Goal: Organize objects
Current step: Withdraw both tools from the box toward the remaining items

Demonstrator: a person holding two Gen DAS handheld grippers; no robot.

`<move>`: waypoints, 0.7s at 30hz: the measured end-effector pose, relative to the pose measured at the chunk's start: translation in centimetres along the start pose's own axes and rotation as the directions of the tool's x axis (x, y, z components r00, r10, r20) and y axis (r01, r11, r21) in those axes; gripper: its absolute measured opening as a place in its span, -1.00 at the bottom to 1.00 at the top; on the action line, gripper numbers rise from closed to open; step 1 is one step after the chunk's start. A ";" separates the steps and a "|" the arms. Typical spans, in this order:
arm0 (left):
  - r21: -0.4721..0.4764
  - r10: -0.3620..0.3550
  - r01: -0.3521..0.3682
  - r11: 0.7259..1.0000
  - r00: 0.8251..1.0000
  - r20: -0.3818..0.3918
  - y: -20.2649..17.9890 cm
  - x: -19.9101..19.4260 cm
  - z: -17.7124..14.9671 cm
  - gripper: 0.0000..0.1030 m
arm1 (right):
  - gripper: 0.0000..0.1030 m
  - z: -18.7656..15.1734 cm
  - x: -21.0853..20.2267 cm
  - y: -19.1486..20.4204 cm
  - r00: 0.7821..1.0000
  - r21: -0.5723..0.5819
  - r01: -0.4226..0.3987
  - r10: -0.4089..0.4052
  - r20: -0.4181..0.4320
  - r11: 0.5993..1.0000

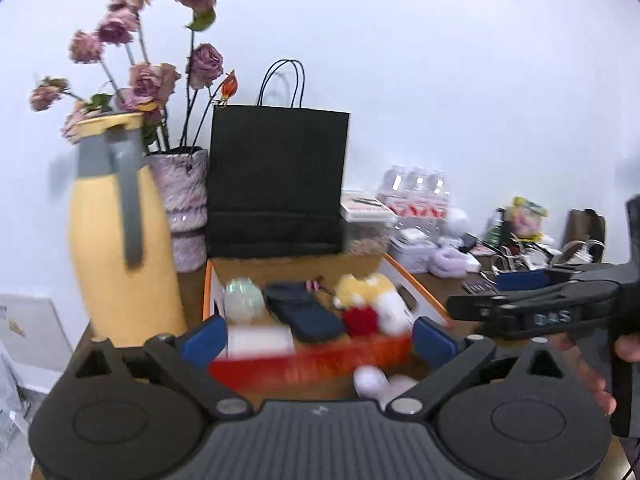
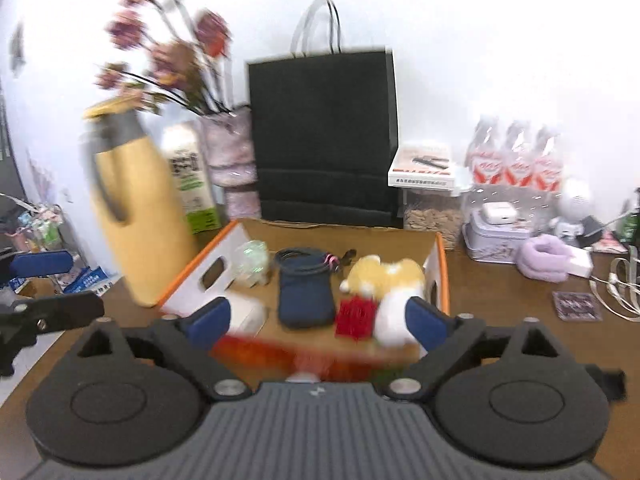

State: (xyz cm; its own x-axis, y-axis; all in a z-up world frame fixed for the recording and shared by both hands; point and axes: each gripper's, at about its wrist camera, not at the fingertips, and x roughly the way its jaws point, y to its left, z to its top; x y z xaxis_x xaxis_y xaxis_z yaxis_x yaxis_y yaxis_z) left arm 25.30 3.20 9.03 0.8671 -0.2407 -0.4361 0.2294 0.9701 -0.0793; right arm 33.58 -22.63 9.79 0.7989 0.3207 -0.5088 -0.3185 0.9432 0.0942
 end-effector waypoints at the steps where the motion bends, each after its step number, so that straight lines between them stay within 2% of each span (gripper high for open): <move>1: -0.002 0.010 -0.010 1.000 1.000 0.010 -0.4 -1.4 -1.6 1.00 | 0.95 -1.6 -2.1 0.6 1.000 -0.023 0.011 -0.011 0.025 1.000; 3: 0.011 0.039 -0.039 0.999 0.999 0.008 -1.4 -3.8 -5.6 1.00 | 1.00 -5.1 -5.6 1.8 0.997 -0.060 0.042 -0.038 0.069 0.997; 5: 0.042 0.081 -0.079 0.996 0.996 -0.048 -2.5 -5.0 -9.3 0.99 | 1.00 -8.6 -8.1 3.3 0.995 -0.081 0.066 -0.059 0.085 0.995; 7: 0.047 0.108 -0.103 0.994 0.989 -0.101 -3.1 -6.4 -12.3 0.99 | 1.00 -12.3 -10.1 5.0 0.994 -0.095 0.096 -0.091 0.061 0.991; 10: 0.021 0.078 -0.076 0.997 0.984 -0.157 -2.8 -9.0 -15.1 0.99 | 1.00 -17.3 -12.0 7.0 0.994 -0.095 0.106 -0.107 -0.006 0.990; 13: 0.006 0.123 -0.124 0.992 0.977 -0.172 -1.8 -11.1 -16.0 0.99 | 1.00 -20.8 -13.7 7.8 0.991 -0.082 0.069 -0.077 -0.105 0.994; 15: 0.003 0.149 -0.151 0.989 0.975 -0.165 -1.2 -11.6 -16.0 0.99 | 1.00 -22.0 -14.7 8.2 0.988 -0.102 0.067 -0.080 -0.133 0.993; 18: -0.026 0.153 -0.159 0.987 0.975 -0.164 -0.5 -10.9 -15.6 0.99 | 1.00 -22.2 -15.4 8.2 0.987 -0.118 0.090 -0.104 -0.122 0.989; 21: -0.043 0.145 -0.153 0.987 0.979 -0.144 -0.7 -9.4 -15.2 0.99 | 1.00 -21.0 -14.9 7.6 0.990 -0.081 0.108 -0.115 -0.080 0.991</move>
State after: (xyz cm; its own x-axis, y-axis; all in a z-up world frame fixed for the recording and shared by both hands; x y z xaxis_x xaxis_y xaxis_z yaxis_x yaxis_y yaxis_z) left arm 10.28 5.23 -0.48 0.8183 -0.0903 -0.5677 0.0751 0.9959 -0.0502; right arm 8.56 -22.06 0.09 0.7870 0.2024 -0.5828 -0.2706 0.9622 -0.0313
